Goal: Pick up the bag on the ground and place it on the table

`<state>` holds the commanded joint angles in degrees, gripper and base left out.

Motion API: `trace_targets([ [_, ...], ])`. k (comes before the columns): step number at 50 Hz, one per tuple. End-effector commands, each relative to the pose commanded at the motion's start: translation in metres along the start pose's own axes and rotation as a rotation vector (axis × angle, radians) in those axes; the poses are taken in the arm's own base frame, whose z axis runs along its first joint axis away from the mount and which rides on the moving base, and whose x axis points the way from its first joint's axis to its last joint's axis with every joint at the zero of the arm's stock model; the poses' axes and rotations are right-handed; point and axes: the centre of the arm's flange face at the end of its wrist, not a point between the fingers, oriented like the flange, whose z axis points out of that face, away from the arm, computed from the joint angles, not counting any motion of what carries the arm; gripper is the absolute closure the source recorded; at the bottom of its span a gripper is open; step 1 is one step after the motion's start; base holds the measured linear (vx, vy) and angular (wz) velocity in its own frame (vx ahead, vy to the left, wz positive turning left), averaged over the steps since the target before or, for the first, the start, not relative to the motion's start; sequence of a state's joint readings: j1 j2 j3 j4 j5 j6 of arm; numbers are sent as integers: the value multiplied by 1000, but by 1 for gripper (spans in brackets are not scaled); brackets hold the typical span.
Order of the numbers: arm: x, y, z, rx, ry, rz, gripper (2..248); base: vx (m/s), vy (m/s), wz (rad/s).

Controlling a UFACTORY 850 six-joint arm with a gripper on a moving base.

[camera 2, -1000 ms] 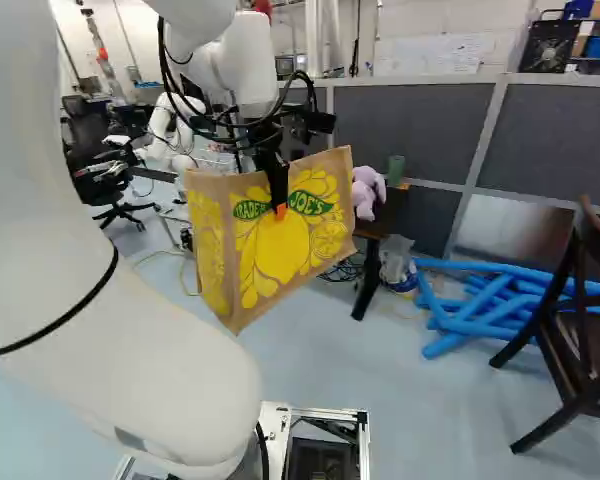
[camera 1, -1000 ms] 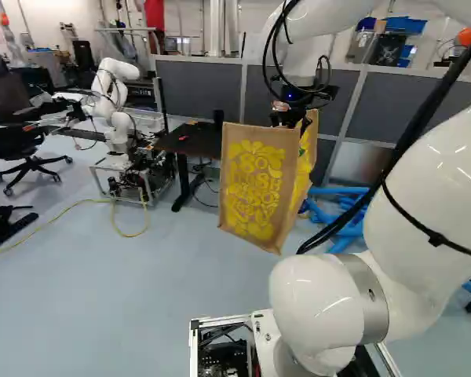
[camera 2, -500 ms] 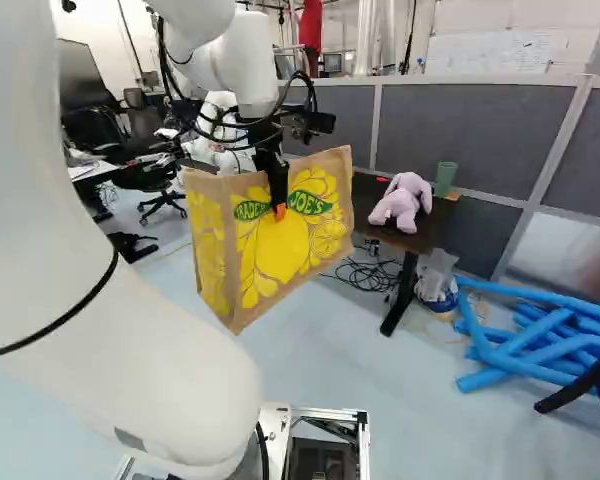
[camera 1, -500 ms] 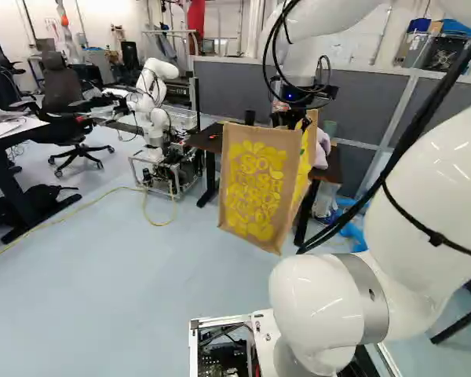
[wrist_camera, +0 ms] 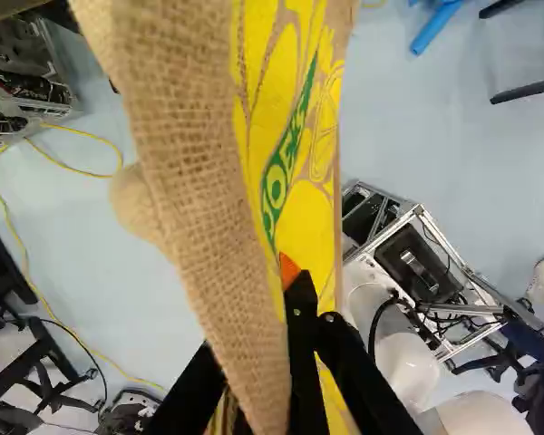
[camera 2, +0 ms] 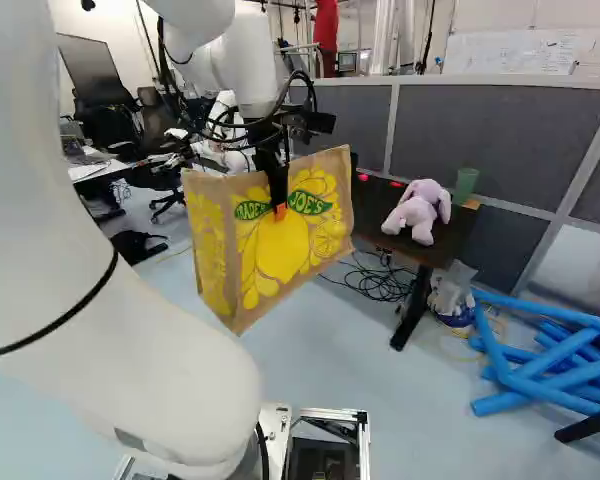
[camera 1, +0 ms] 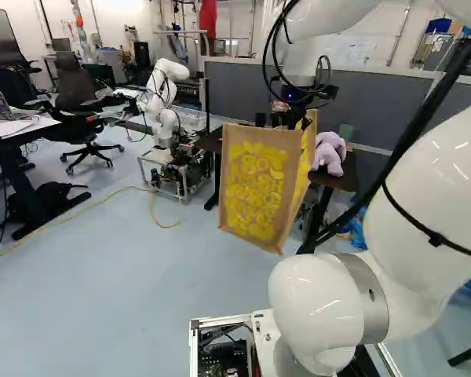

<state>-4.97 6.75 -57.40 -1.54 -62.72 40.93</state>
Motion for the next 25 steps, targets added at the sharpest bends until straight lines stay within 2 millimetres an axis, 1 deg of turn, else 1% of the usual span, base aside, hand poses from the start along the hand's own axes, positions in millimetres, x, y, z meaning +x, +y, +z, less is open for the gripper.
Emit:
trace_targets([
  [25, 0, 0, 0, 0, 0, 0, 229, 111, 4, -1],
])
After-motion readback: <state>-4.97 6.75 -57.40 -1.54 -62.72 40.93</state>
